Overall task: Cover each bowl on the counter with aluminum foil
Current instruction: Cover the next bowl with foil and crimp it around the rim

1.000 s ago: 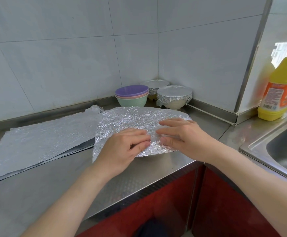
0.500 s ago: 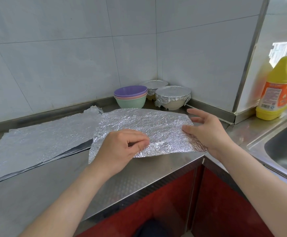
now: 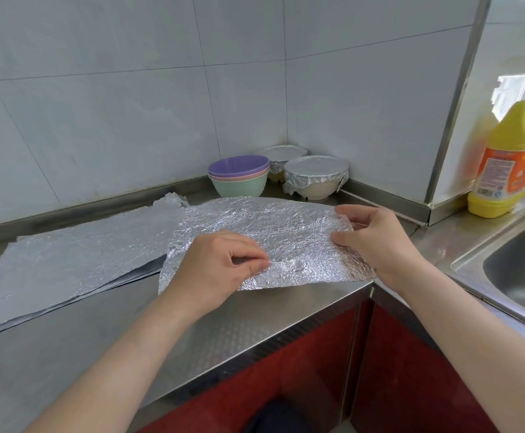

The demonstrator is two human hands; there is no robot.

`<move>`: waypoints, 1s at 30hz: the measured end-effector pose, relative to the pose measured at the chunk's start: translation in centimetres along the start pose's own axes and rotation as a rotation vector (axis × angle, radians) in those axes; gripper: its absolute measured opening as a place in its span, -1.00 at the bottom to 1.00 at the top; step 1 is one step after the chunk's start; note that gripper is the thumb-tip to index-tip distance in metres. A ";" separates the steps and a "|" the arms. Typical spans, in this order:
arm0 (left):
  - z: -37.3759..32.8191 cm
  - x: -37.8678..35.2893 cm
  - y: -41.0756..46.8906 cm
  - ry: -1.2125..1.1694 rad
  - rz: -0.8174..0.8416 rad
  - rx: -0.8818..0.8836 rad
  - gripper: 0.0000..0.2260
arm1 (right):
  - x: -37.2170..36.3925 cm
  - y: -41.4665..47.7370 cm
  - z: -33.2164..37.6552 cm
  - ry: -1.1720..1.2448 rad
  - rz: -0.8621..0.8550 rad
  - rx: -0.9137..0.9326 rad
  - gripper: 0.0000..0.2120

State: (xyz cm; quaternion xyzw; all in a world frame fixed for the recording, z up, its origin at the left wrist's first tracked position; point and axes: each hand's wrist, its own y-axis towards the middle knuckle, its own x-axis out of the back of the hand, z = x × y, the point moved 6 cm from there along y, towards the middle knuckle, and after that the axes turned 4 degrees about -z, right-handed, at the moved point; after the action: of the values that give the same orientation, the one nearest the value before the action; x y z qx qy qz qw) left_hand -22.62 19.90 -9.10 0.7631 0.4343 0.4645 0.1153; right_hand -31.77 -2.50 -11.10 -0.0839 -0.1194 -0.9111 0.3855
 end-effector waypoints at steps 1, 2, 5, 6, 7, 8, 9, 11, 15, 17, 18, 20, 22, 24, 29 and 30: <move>0.1 0.0 0.0 0.003 -0.003 -0.002 -0.92 | 0.1 0.0 0.3 -0.135 -0.022 0.065 -0.46; 0.1 -0.1 0.0 0.005 -0.007 -0.002 -0.92 | 0.2 0.0 0.8 -0.323 -0.057 0.146 -0.44; 0.1 -0.3 0.1 0.016 -0.006 -0.009 -0.92 | -0.6 -1.3 3.4 -0.692 -0.140 0.418 -0.57; 0.0 -0.3 0.2 0.026 -0.003 -0.015 -0.92 | -1.4 -1.8 4.4 -0.669 -0.110 0.532 -0.67; 0.0 -0.3 0.2 0.042 -0.002 -0.026 -0.92 | -2.4 -2.5 5.3 -0.611 -0.041 0.646 -0.77; 0.0 -0.4 0.3 0.072 -0.002 -0.045 -0.92 | -3.6 -3.2 5.8 -0.562 0.055 0.736 -0.85; -0.1 -0.4 0.3 0.112 -0.003 -0.067 -0.92 | -4.8 -3.7 6.0 -0.554 0.155 0.801 -0.91; -0.1 -0.4 0.3 0.156 -0.010 -0.102 -0.91 | -6.6 -4.3 5.6 -0.613 0.293 0.852 -0.95; 0.0 -0.4 0.3 0.095 0.016 -0.101 -0.90 | -7.1 -4.0 5.2 -0.641 0.322 0.838 -0.93; 0.1 -0.6 0.2 0.115 0.046 -0.142 -0.90 | -7.2 -3.9 5.1 -0.677 0.323 0.864 -0.92; 0.1 -0.7 0.2 0.141 0.065 -0.177 -0.90 | -7.4 -3.9 5.0 -0.712 0.334 0.876 -0.91; 0.1 -1.2 0.0 0.224 0.100 -0.268 -0.86 | -7.9 -4.1 4.6 -0.781 0.337 0.933 -0.92; -0.1 -1.7 -0.3 0.326 0.097 -0.364 -0.81 | -8.1 -4.5 4.5 -0.833 0.269 1.052 -0.92; -0.2 -1.9 -0.2 0.384 0.062 -0.422 -0.78 | -8.0 -4.4 4.5 -0.814 0.226 1.096 -0.88; -0.6 -1.8 0.1 0.442 0.016 -0.477 -0.82 | -7.5 -3.9 4.6 -0.748 0.215 1.078 -0.88; -0.7 -1.8 0.1 0.455 0.016 -0.483 -0.84 | -7.5 -3.9 4.6 -0.750 0.216 1.070 -0.89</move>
State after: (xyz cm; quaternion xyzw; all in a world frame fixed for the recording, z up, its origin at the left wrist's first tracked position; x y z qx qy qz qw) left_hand -23.51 18.25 -9.78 0.5938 0.3204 0.7135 0.1891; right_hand -29.14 6.52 -9.13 -0.2037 -0.6727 -0.5912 0.3956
